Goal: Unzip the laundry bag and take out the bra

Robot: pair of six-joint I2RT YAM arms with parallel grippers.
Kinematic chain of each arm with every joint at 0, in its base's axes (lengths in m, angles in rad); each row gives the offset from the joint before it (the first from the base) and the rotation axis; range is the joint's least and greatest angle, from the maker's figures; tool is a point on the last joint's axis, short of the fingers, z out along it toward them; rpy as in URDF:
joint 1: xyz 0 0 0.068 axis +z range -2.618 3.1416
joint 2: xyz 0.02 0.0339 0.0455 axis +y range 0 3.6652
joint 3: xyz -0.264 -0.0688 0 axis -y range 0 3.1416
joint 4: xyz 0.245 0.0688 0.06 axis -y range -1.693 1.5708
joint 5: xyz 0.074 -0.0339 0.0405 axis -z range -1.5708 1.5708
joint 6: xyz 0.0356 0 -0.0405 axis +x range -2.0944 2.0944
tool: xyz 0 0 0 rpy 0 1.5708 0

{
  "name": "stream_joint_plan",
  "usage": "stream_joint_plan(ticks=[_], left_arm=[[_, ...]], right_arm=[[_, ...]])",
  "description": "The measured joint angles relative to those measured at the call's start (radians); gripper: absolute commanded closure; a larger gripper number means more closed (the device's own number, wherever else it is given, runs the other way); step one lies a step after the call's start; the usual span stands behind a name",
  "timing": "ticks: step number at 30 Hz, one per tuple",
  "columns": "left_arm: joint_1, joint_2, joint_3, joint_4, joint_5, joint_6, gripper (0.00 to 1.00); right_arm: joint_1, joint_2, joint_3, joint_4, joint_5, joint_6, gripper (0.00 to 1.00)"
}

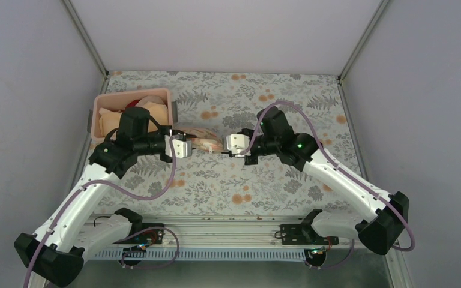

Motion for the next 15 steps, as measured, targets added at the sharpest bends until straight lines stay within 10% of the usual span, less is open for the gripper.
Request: stream_joint_plan(ticks=[2, 9, 15], left_arm=[[-0.005, 0.003, 0.0, -0.007, 0.0, 0.013, 0.97], [-0.017, 0.0, -0.003, 0.086, -0.086, -0.058, 0.98], [-0.051, -0.03, -0.079, 0.495, -0.358, 0.039, 0.98]], right_arm=[[0.0, 0.0, 0.0, 0.001, 0.014, -0.003, 0.78], [-0.002, -0.063, -0.075, 0.232, 0.196, 0.102, 0.27], [-0.016, -0.112, -0.076, 0.439, 0.299, 0.297, 0.18]])
